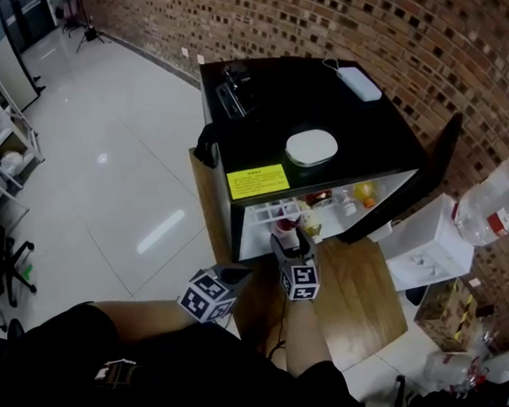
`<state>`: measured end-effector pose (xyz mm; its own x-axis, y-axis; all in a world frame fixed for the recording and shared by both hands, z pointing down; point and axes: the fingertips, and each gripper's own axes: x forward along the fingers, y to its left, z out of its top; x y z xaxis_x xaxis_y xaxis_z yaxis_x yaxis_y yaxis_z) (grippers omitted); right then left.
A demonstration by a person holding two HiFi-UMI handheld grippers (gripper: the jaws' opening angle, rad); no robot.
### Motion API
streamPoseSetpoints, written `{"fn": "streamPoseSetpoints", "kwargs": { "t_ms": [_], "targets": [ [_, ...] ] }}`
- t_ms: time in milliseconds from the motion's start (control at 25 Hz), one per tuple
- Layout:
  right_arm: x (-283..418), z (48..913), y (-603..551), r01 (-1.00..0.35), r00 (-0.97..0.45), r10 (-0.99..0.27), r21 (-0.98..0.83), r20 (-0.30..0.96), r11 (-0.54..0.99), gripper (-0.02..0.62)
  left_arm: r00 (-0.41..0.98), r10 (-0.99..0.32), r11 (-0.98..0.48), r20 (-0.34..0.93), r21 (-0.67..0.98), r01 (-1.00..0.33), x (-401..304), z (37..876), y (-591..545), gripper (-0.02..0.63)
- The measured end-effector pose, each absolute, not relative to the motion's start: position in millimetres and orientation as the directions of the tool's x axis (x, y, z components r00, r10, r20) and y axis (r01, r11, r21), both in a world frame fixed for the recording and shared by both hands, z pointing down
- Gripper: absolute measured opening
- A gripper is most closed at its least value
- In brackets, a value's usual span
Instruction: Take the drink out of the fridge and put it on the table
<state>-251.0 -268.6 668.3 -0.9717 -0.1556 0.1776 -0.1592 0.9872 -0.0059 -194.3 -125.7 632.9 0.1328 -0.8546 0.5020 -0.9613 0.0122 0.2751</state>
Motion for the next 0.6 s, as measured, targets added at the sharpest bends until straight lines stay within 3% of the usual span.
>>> {"fn": "streamPoseSetpoints", "kwargs": {
  "t_ms": [240, 600],
  "targets": [
    [-281, 665, -280, -0.153, -0.974, -0.151, -0.004, 0.170, 0.988, 0.328, 0.182, -0.847, -0.057, 0.500, 0.255, -0.965, -189, 632, -126, -0.003],
    [-293, 664, -283, -0.121, -0.980, -0.121, 0.009, 0.159, 0.993, 0.334, 0.166, -0.845, -0.040, 0.509, 0.250, -0.967, -199, 635, -116, -0.003]
  ]
}}
